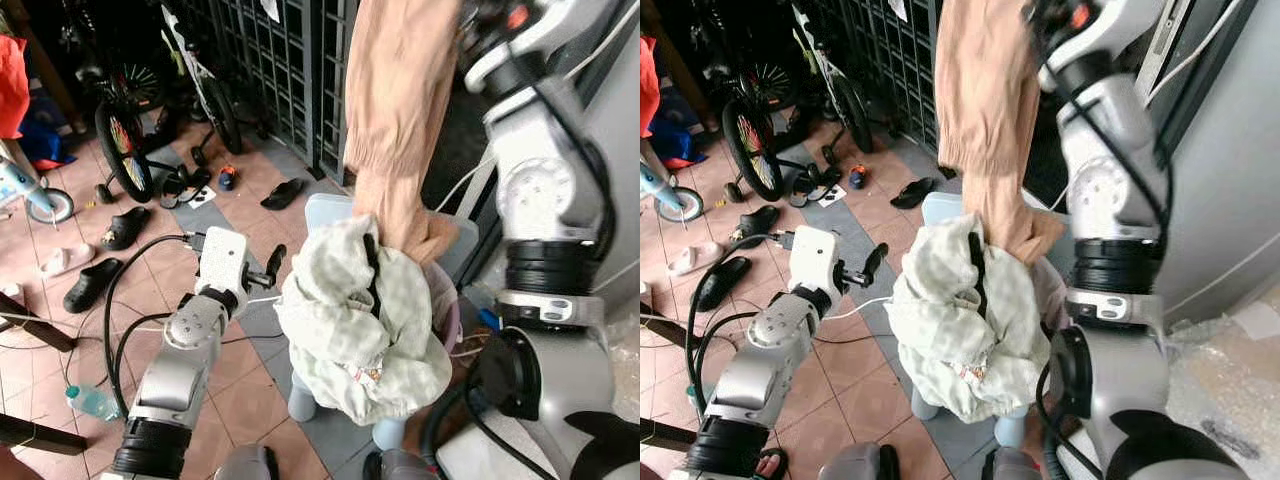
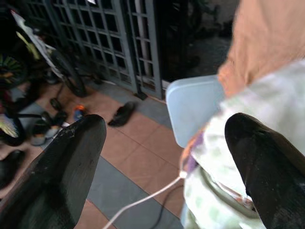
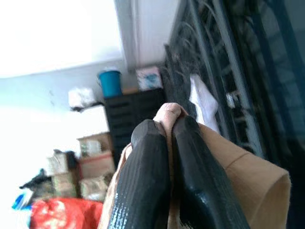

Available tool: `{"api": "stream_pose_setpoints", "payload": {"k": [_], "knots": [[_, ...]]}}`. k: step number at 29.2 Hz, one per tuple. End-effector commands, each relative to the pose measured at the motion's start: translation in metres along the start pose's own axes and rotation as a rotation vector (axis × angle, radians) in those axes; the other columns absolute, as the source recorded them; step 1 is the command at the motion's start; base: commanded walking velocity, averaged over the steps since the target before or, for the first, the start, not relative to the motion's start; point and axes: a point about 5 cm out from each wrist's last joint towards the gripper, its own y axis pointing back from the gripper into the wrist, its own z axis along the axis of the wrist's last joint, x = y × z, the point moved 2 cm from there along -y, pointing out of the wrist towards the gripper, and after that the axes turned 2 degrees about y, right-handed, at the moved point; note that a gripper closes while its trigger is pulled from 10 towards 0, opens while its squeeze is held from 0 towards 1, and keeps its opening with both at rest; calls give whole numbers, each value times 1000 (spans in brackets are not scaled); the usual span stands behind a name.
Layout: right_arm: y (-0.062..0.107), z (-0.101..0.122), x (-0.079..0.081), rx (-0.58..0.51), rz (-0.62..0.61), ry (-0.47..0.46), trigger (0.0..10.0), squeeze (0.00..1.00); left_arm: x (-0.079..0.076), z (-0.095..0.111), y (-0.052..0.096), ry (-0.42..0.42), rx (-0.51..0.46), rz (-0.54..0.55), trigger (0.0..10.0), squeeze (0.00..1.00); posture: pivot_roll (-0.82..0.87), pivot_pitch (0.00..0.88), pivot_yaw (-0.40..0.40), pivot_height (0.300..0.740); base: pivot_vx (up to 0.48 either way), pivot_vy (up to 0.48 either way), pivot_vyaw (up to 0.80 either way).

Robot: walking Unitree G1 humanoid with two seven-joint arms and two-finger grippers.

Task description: Clothes washing

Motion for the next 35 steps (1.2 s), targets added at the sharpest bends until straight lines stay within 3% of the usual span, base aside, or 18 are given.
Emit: {"api": "stream_pose_setpoints", "payload": {"k": [1,4,7,9,16,17,18,21,26,27,28,29,30,31,32,33,34,35], "knots": [[4,2,13,16,87,-28,0,0,4,-2,-1,-5,4,27,10000,0,-53,0,66,740,0,0,0],[38,-22,25,170,202,-105,0,0,4,-2,0,-6,1,38,10000,0,-50,0,60,740,0,0,0],[90,-44,40,368,341,-203,0,0,6,-4,3,-1,1,51,10000,0,-56,0,56,740,0,0,0],[144,-56,47,568,462,-271,0,0,7,-7,5,4,12,57,10000,0,-67,0,60,740,0,0,0],[192,-69,44,785,516,-265,0,0,3,-10,5,3,24,41,10000,0,-82,0,70,740,0,0,0],[220,-93,37,978,541,-127,0,0,-1,-10,6,1,29,26,10000,0,-78,0,71,740,0,0,0],[220,-93,37,978,541,-127,0,0,-1,-10,6,1,29,26,10000,0,-78,0,71,740,0,0,0],[241,-122,33,1151,577,96,0,0,-5,-10,8,1,33,18,10000,0,-66,0,65,740,0,0,0],[238,-151,43,1180,669,333,0,0,-9,-14,18,9,53,23,10000,0,-40,0,49,740,0,0,0],[235,-155,43,1171,651,351,1765,0,-10,-14,20,11,56,23,10000,0,-29,0,42,740,0,0,0],[235,-155,43,1171,651,351,1765,0,-10,-14,20,11,56,23,10000,0,-29,0,42,740,0,0,0],[226,-160,46,1135,627,370,0,0,-12,-14,23,12,64,15,10000,0,-19,0,39,740,0,0,0],[219,-163,44,1119,588,393,3686,0,-12,-14,25,13,69,14,10000,0,-15,0,37,740,0,0,0],[214,-166,41,1108,543,410,8235,78,-12,-15,26,12,73,15,10000,0,-13,0,36,740,0,0,0],[210,-167,37,1095,499,426,10000,769,-11,-15,27,12,76,17,10000,0,-7,0,33,740,0,0,0],[207,-168,35,1087,474,439,10000,769,-11,-14,28,11,77,19,10000,0,-5,1,32,740,0,0,0],[203,-169,29,1080,431,431,10000,1000,-10,-15,31,12,85,25,10000,0,0,8,30,740,0,0,0],[203,-169,29,1080,431,431,10000,1000,-10,-15,31,12,85,25,10000,0,0,8,30,740,0,0,0]]}}
